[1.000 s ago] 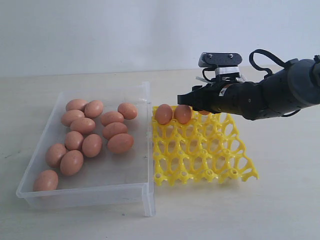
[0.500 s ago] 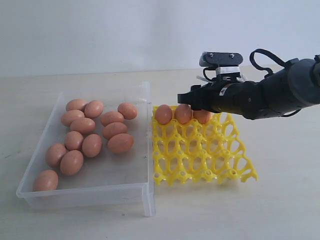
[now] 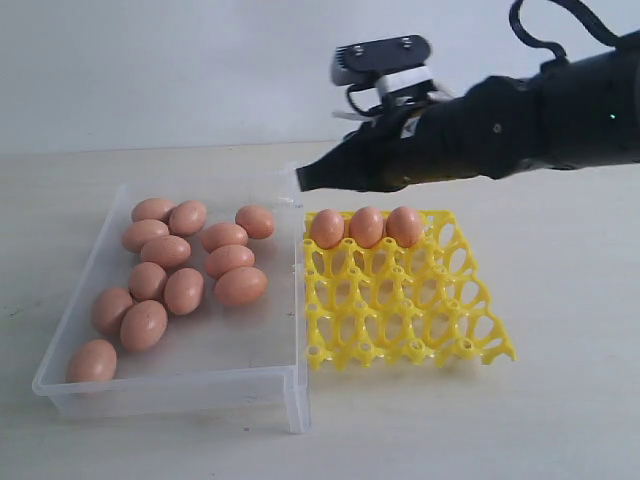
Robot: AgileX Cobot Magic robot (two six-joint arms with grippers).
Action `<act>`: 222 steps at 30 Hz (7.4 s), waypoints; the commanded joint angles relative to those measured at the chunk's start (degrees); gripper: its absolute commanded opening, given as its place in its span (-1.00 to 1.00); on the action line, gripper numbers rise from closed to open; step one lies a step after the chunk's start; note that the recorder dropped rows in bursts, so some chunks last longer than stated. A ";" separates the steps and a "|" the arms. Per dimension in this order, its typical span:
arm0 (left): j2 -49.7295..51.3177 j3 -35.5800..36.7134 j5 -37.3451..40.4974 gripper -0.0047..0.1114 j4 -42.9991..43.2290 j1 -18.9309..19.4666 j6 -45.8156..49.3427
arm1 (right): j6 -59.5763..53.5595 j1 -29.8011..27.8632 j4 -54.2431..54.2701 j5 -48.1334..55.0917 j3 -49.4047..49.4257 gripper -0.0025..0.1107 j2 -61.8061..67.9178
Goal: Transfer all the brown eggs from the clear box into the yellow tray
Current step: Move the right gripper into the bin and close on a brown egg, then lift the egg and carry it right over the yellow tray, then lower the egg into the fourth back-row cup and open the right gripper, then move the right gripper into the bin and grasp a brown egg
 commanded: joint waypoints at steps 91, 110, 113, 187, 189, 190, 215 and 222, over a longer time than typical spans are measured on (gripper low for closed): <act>-0.32 -0.23 -0.36 -0.92 -0.14 0.06 0.12 | 4.34 12.82 -1.81 31.35 -45.18 -0.96 22.78; -0.32 -0.23 -0.36 -0.92 -0.14 0.06 0.12 | 3.84 -8.18 -3.15 -10.98 14.68 -0.96 -14.39; -0.32 -0.23 -0.36 -0.92 -0.14 0.06 0.12 | 3.84 -11.93 -3.38 -13.68 14.58 -0.96 -12.42; -0.32 -0.23 -0.36 -0.92 -0.14 0.06 0.12 | 11.39 -15.78 -9.13 -12.04 4.25 0.05 11.22; -0.32 -0.23 -0.36 -0.92 -0.14 0.06 0.12 | 11.39 -15.78 -9.13 -11.32 4.25 0.05 10.20; -0.32 -0.23 -0.36 -0.92 -0.14 0.06 0.12 | 11.39 -15.78 -9.13 -10.37 4.25 0.05 8.89; -0.32 -0.23 -0.36 -0.92 -0.14 0.06 0.12 | -4.49 10.49 15.23 47.51 -41.33 -0.24 22.69; -0.32 -0.23 -0.36 -0.92 -0.14 0.06 0.12 | 5.25 10.49 14.43 49.17 -48.99 -0.24 32.03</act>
